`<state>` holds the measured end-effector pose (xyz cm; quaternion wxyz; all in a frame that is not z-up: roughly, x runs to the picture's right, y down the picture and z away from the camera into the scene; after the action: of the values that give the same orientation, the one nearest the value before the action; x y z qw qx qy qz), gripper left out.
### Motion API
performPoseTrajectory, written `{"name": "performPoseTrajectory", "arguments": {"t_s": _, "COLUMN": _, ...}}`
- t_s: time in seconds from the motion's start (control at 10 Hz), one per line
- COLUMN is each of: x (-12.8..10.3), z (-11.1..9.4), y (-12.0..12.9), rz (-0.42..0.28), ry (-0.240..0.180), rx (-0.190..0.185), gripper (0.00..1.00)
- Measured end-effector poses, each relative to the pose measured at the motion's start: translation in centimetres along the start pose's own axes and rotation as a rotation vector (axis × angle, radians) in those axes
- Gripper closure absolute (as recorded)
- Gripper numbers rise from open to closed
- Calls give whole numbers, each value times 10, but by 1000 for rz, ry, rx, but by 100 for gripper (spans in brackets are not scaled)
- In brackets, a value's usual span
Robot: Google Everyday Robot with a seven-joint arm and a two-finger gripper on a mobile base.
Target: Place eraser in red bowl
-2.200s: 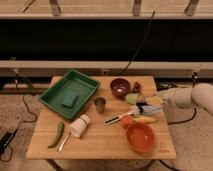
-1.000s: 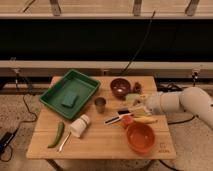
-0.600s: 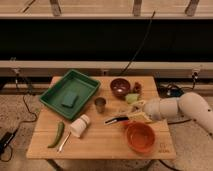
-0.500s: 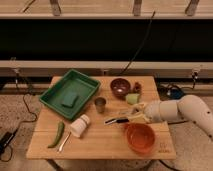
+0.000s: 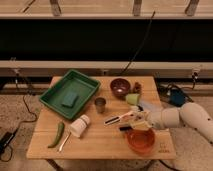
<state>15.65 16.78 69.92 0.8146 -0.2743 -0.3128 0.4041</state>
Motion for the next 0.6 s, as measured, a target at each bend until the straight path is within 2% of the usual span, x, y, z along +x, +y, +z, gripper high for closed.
{"name": "performPoseTrajectory", "arguments": {"t_s": 0.6, "x": 34, "z": -12, "y": -15, "rz": 84, "ry": 3, "rx": 40, "gripper": 100}}
